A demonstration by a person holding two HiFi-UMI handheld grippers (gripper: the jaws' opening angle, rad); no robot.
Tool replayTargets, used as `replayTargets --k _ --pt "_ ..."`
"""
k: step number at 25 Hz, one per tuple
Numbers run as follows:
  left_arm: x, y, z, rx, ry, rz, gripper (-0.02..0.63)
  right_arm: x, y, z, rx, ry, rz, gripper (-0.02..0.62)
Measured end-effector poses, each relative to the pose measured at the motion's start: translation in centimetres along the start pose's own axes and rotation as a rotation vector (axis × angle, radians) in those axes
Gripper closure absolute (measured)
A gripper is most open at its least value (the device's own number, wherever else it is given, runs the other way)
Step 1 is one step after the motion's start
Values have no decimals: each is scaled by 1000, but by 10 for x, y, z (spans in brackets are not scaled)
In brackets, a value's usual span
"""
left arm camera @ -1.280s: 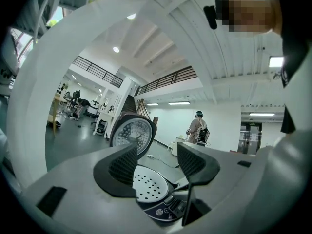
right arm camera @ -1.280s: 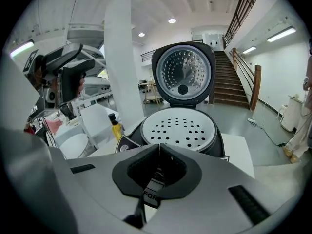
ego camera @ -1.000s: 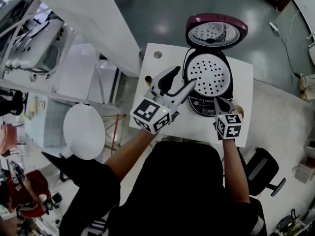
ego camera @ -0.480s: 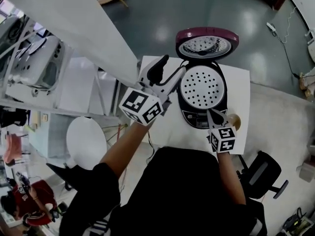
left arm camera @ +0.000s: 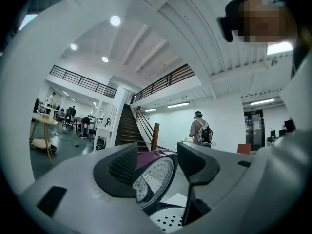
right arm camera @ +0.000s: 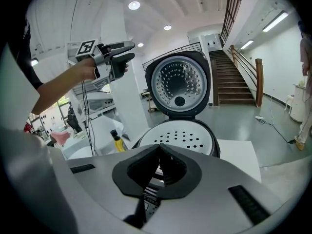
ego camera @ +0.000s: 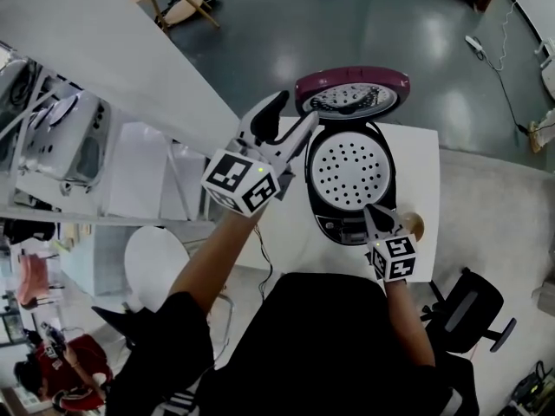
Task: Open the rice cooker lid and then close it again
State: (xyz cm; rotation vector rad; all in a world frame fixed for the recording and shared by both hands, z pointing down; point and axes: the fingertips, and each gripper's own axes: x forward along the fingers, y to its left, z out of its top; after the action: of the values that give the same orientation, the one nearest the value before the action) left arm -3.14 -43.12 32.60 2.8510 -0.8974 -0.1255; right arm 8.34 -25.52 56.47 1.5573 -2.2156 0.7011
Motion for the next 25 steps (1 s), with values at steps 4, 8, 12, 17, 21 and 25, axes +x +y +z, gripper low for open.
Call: replayTargets --k 4,8,12,17,21,25 --pt "17 10 3 10 12 3 370 0 -8 5 26 -9 3 595" --pt "34 23 0 17 33 11 370 5 -14 1 38 6 7 595" --pt "48 39 -3 44 58 27 370 10 -15 1 68 -1 15 595" --pt "67 45 -5 83 88 5 370 9 -16 -5 68 11 30 595" --pt "80 45 -12 96 123 -33 370 8 -22 -15 80 29 28 595" --pt "88 49 -15 98 144 -48 371 7 -26 -18 85 34 29 595"
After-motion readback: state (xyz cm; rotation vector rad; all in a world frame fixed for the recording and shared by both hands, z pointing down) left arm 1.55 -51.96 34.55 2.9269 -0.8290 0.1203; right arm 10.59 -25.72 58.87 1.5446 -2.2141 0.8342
